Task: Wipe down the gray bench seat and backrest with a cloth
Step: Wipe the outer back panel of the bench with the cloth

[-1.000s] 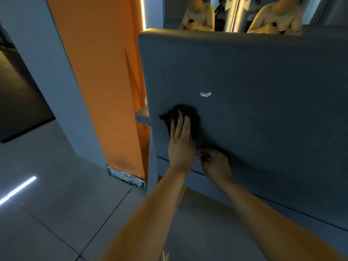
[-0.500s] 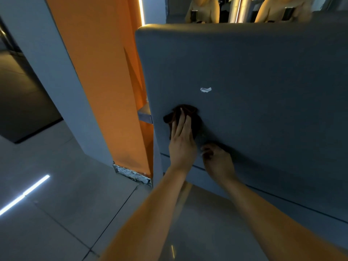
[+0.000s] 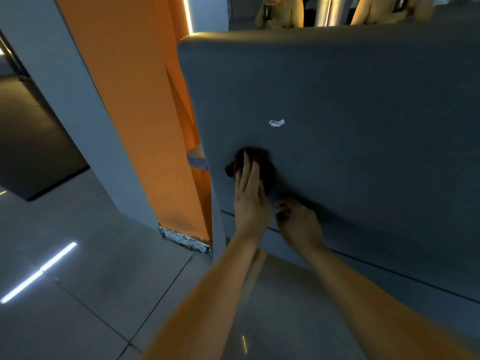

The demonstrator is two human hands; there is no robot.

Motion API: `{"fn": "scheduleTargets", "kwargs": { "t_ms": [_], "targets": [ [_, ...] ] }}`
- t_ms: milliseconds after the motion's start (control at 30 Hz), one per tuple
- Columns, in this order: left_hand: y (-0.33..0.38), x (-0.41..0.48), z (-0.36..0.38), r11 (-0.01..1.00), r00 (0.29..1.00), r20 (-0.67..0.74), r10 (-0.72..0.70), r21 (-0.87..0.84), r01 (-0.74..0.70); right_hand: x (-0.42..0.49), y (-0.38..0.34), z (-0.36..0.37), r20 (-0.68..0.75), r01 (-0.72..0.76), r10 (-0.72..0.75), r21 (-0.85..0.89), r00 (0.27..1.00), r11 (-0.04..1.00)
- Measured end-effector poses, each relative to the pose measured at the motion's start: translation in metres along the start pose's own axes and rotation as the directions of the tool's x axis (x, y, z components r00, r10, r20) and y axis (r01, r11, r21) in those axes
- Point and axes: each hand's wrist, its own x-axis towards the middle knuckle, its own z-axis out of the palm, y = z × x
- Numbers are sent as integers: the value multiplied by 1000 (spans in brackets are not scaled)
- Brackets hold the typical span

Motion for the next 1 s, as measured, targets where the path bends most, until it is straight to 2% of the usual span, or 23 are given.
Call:
{"fn": "scheduleTargets", "kwargs": {
  "t_ms": [100,233,433,533,600,667,833,1000],
  "targets": [
    [4,22,-2,992,998,14,66,106,-67,-2,0,2,-24,12,-12,13,1000,1000],
    [-30,3,4,976,999,22,30,214,-34,-2,4,1,14,9,-9,19,1000,1000],
    [-14,-6,1,991,995,36,-93,100,89,-2,2,0,35,1,-1,3,999,1000],
    [-5,-2,-2,994,999,31,-32,105,29,-4,3,-1,33,16,-17,24,999,1000],
    [-9,5,-2,986,998,29,47,158,-51,-2,3,-2,18,27,-27,23,999,999],
    [-14,9,-1,975,997,33,68,208,-73,2,3,-3,1,24,-24,-5,1000,1000],
    [-34,-14,-5,972,988,33,-152,185,143,1,0,-4,39,13,-12,-48,999,999],
    [-14,-16,-2,977,980,18,-199,86,197,0,-1,-6,39,23,-22,-47,999,999]
  ]
}}
